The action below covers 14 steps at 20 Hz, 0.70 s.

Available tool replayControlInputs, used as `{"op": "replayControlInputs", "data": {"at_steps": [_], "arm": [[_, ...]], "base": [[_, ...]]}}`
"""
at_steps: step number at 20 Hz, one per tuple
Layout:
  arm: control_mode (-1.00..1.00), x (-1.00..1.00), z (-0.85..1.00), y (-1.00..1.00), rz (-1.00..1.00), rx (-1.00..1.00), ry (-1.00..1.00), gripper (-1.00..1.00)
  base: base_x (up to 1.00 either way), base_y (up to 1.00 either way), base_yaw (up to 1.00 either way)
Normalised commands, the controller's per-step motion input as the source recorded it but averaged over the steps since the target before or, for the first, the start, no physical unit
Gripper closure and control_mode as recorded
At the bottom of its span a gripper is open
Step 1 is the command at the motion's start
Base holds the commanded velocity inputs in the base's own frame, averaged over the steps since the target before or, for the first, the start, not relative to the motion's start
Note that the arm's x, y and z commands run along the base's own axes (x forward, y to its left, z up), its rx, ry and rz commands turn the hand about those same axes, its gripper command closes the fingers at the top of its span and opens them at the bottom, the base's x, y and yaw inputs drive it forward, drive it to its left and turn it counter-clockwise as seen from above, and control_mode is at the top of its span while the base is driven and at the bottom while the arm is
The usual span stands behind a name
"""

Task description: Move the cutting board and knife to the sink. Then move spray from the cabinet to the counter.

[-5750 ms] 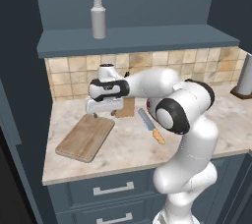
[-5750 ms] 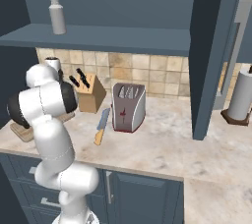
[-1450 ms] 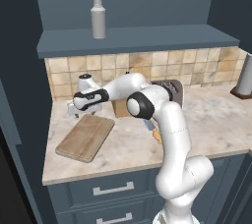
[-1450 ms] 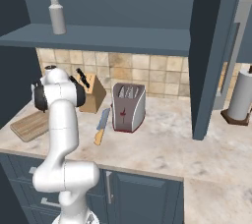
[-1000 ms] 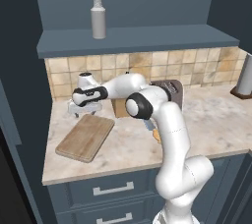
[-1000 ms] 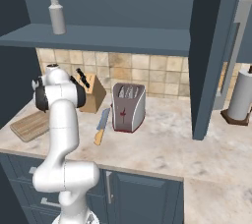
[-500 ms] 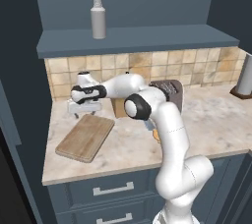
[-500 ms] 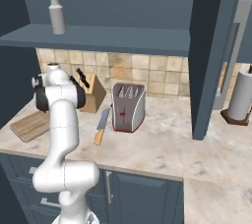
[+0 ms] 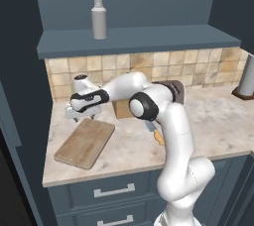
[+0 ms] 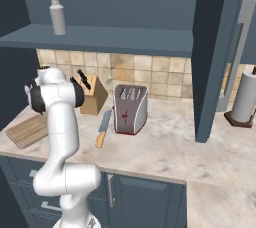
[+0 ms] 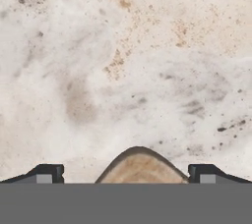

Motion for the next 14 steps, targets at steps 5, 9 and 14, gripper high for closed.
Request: {"op": "replayControlInputs", "data": {"at_steps": [5, 9, 14], "arm": [[-1.0, -0.47, 0.0, 0.0, 0.0, 0.0, -0.12, -1.0], [-1.0, -0.59, 0.0, 0.0, 0.0, 0.0, -0.08, -1.0], [-1.0, -0.53, 0.0, 0.0, 0.0, 0.0, -0.1, -1.0]], "base": [[0.0, 0.0, 0.0], [0.0, 0.0, 0.0], [0.0, 0.0, 0.0]]}}
